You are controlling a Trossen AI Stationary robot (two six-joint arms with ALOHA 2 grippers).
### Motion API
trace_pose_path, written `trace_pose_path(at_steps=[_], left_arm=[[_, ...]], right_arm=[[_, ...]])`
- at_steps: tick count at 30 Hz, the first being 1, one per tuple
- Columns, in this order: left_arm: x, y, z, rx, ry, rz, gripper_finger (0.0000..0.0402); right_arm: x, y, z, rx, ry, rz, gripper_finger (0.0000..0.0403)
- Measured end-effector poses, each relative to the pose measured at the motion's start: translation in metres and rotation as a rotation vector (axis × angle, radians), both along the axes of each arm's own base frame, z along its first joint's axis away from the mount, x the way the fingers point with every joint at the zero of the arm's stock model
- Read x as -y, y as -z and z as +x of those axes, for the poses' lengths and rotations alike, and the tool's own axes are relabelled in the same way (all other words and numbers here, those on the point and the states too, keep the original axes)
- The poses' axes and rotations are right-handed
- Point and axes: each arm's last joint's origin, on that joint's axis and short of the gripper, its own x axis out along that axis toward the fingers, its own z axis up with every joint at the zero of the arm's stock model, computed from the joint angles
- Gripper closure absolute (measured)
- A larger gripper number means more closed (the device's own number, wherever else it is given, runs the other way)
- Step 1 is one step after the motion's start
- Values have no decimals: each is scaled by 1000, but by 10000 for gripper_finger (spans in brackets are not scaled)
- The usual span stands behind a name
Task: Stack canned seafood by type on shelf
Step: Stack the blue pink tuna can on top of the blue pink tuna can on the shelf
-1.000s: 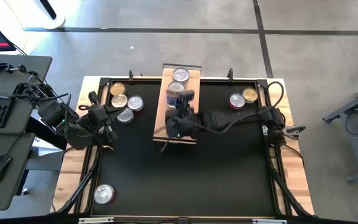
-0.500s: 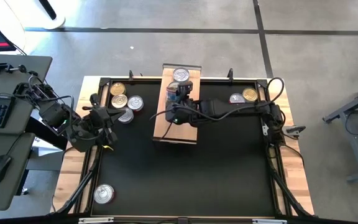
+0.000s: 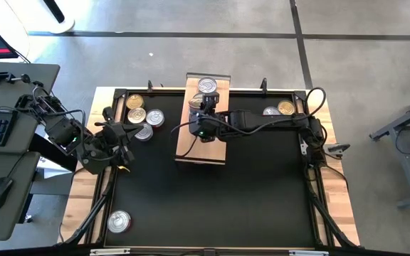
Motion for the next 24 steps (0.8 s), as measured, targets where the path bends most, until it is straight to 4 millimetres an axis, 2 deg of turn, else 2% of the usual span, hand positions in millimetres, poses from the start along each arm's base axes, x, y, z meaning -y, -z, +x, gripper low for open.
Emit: trace_pose_path(at_steps=[24], left_arm=[[-1,1,-1,0,-7,-5,401]], right_arm=[[-2,3,-2,7,-12,81,189]])
